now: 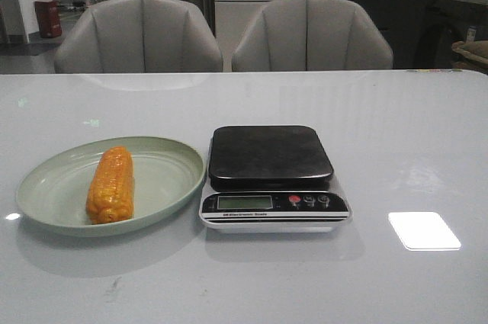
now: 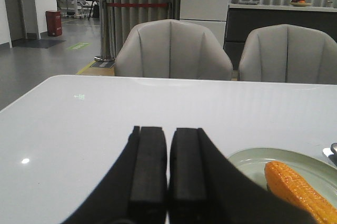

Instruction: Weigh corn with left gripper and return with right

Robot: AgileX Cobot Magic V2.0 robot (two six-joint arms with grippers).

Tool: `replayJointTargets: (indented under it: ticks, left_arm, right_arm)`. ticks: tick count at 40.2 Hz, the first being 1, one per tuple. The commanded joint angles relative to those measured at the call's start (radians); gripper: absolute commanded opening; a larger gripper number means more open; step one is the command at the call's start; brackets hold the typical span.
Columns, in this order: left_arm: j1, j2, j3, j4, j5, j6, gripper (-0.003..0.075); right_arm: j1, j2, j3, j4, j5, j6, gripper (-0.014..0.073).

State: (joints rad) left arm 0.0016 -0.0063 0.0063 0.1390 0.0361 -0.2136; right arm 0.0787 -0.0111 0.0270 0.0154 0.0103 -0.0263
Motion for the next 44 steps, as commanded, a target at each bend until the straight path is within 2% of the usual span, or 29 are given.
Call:
replayJointTargets:
  ticks: [1, 30, 39, 44]
  left_arm:
    - [-0.003, -0.019, 0.000, -0.005, -0.076, -0.002, 0.0114]
    - [-0.003, -0.019, 0.000, -0.005, -0.080, -0.002, 0.0114]
    - [-0.003, -0.019, -0.013, -0.005, -0.303, -0.002, 0.0114]
    - [-0.003, -0.015, -0.087, -0.002, -0.288, -0.002, 0.0114]
  right_arm:
    - [-0.005, -0.018, 0.003, -0.015, -0.083, -0.001, 0.0163]
    - [-0.005, -0.018, 0.003, -0.015, -0.083, -0.001, 0.0163]
    - [-0.005, -0.019, 0.003, -0.015, -0.083, -0.001, 0.0163]
    - [-0.005, -0.019, 0.003, -0.015, -0.083, -0.001, 0.0163]
